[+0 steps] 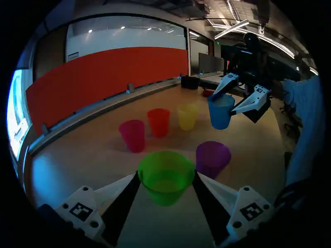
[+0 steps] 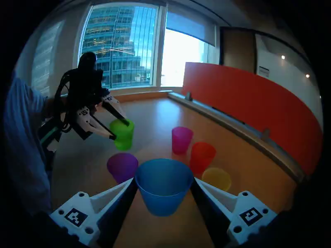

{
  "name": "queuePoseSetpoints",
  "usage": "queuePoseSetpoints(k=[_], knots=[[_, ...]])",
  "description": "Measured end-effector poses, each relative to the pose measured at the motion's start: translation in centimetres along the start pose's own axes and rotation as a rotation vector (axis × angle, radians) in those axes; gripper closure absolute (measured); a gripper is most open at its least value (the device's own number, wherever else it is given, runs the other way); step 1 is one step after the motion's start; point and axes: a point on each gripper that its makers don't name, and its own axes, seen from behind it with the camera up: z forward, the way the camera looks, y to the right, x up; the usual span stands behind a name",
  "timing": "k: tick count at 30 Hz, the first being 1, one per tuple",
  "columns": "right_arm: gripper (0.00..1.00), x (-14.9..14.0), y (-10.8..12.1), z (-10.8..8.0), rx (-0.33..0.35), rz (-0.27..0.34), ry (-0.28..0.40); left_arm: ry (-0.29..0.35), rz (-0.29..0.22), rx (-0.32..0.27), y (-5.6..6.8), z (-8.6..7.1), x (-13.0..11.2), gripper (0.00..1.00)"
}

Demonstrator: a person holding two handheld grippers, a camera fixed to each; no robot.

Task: Pour water

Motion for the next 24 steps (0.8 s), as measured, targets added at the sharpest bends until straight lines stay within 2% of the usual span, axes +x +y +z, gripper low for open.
queuePoseSetpoints(k=[12, 24], knots=[[0.08, -1.3, 0.1, 0.9, -0.001, 0.003, -0.026, -0.034, 0.000, -0.017, -0.1, 1.6, -1.6, 0.13], [0.08, -2.2, -0.1, 1.8, -0.003, 0.003, -0.046, -0.047, -0.009, -0.024, -0.2, 2.6, -2.5, 0.13]])
